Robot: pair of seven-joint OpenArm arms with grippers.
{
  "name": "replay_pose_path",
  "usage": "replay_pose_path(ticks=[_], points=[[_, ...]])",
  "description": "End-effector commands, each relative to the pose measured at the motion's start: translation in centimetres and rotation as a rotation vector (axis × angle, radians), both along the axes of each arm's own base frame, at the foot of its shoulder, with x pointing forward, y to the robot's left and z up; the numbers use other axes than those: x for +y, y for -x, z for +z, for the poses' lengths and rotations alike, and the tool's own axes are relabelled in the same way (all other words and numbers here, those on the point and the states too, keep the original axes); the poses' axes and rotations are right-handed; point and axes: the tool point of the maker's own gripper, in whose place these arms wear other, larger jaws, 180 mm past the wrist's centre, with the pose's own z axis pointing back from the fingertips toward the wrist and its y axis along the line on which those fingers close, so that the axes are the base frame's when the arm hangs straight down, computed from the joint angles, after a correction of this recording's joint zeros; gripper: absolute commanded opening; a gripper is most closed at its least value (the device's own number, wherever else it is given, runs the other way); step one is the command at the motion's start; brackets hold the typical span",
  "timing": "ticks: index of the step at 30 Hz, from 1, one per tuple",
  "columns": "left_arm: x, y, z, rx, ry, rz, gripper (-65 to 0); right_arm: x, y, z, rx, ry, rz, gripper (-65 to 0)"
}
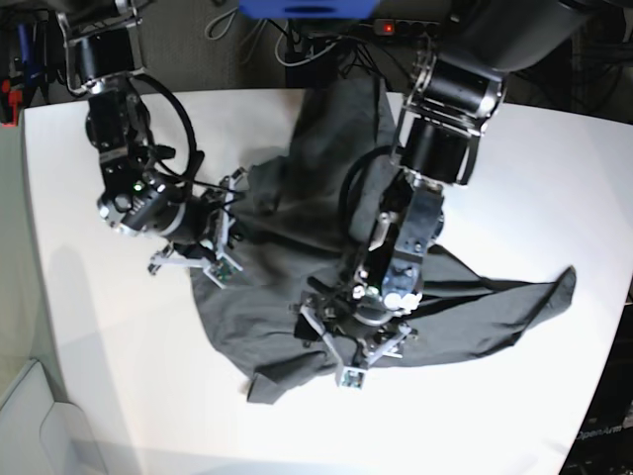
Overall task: Layout the t-shirt on the table in an organized manner, then fold the t-shirt properly
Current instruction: 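Lower both grippers onto the shirt's bunched middle and grasp fabric, then drag the grasped fabric outward with the left gripper to flatten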
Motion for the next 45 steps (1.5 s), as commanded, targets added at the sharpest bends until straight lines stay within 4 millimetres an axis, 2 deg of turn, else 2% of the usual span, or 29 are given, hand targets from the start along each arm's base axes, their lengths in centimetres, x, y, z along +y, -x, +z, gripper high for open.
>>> replay_pose_path(ticks=[1,5,11,15,26,28,29,31,34,35,37,39,41,45], points=[[-0.7,-1.7,2.6,-0.077,0.015,-0.009,-16.0,-0.5,-0.3,1.0,-0.027,0.007,0.001,-51.4],[-0.6,-2.4,1.8,-0.091,0.01,-0.006,-16.0,-0.5,0.2,1.6,-0.04,0.023,0.009,-47.5],[-1.3,-3.3,0.8,-0.079,0.01,-0.008,-16.0,-1.1,0.7,1.7,-0.043,0.043,0.015,-47.2],[-1.0,-3.1,-0.6,-0.057,0.004,-0.002,-16.0,-2.1,0.9,1.5,-0.029,0.077,0.009,-47.2],[-0.2,-2.2,-3.5,-0.003,-0.017,0.006,-16.6,-2.3,0.8,1.5,-0.032,0.084,0.01,-47.2],[-0.3,-2.1,-3.5,-0.001,-0.016,0.003,-20.4,-2.3,0.8,1.5,-0.032,0.084,0.01,-47.2],[-0.3,-2.0,-3.6,0.001,-0.016,0.0,-24.7,-2.3,0.8,1.5,-0.032,0.084,0.01,-47.2],[0.4,-2.1,-3.7,0.001,-0.026,0.007,-37.4,-2.3,0.8,1.5,-0.032,0.084,0.01,-47.2],[1.0,-2.2,-3.8,0.001,-0.03,0.019,-63.9,-2.3,0.8,1.5,-0.032,0.084,0.01,-47.3],[1.1,-2.2,-3.8,0.002,-0.025,0.023,-65.0,-2.3,0.8,1.5,-0.032,0.084,0.01,-47.3],[1.0,-2.4,-3.3,-0.008,-0.022,0.024,-62.6,-2.4,0.8,1.5,-0.032,0.085,0.01,-47.4],[1.0,-2.6,-2.8,-0.019,-0.019,0.023,-65.0,-2.4,0.8,1.5,-0.032,0.085,0.01,-47.4],[1.6,-2.9,-1.5,-0.055,-0.018,0.027,-64.4,-2.3,0.8,1.5,-0.032,0.084,0.01,-47.4],[1.8,-1.6,1.9,-0.098,-0.008,0.018,-64.5,-2.3,0.8,1.5,-0.033,0.081,0.01,-47.4]])
